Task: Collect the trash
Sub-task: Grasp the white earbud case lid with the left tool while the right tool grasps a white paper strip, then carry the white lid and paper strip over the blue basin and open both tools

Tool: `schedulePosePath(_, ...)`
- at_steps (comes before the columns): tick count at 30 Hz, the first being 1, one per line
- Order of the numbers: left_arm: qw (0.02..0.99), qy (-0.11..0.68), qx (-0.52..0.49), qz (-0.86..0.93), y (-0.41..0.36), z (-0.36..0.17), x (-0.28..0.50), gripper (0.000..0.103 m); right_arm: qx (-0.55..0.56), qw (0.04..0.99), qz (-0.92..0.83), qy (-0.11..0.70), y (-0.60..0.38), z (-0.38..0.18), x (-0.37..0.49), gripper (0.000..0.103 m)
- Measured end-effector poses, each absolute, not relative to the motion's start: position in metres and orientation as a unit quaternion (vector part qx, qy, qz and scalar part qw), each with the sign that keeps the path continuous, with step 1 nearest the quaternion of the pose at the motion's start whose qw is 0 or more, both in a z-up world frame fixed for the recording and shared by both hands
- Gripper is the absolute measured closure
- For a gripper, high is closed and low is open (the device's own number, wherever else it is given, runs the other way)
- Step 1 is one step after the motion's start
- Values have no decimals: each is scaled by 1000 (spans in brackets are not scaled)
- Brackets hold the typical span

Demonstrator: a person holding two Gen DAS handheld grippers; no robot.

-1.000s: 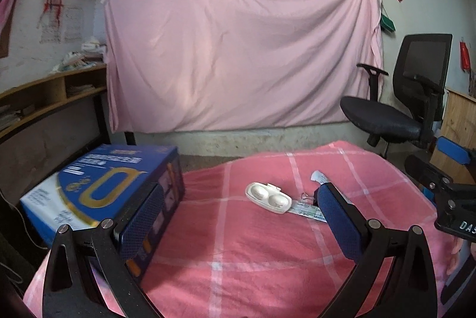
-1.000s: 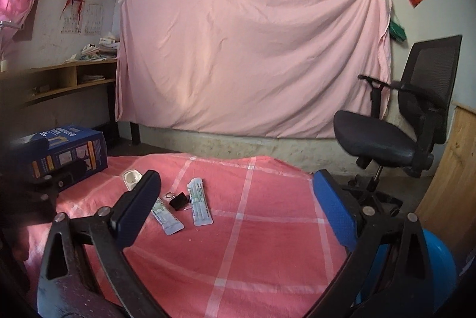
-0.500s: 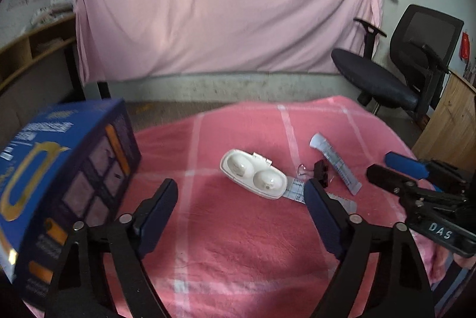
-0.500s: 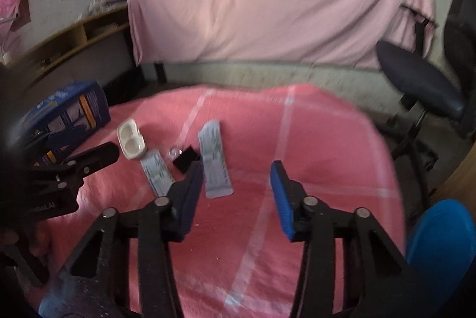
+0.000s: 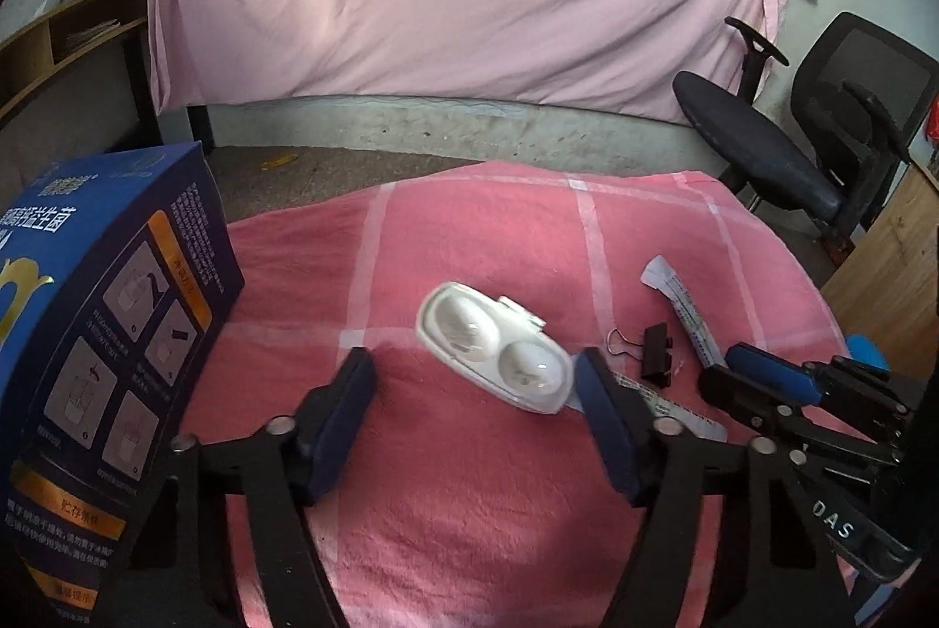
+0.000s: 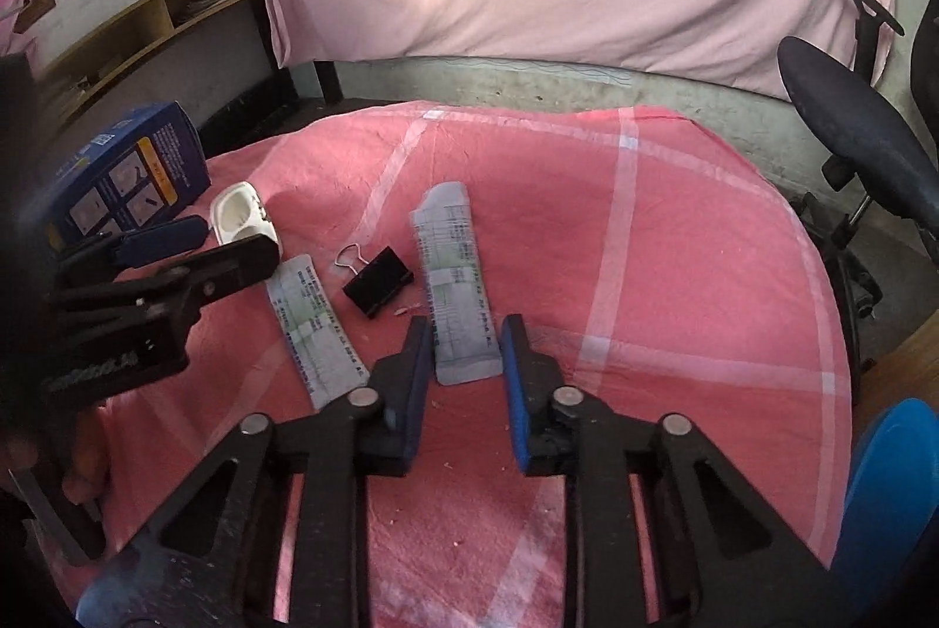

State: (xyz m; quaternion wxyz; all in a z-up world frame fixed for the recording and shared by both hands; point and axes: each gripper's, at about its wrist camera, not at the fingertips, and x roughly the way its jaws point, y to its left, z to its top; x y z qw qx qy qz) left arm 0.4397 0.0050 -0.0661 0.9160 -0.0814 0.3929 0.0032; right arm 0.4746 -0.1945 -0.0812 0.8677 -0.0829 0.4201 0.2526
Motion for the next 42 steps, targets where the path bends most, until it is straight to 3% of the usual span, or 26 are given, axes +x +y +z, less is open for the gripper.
schedulePosePath(7,915,393,-88,12,5,-68,441,82,-77,870,253,417,-191,-81,473,70)
schedulePosePath(10,915,389,-105,12,13,-68,437,93,-69,873,258,407,-194,-78,469,82)
schedulePosePath(24,933,346,-96,-8,8,-53,402,94,-47,896,249,364,-208,-65,450,89)
schedulePosePath(42,975,192,-58,-95,-84,31,319,94,5,979,164,124,-288,23,338,89)
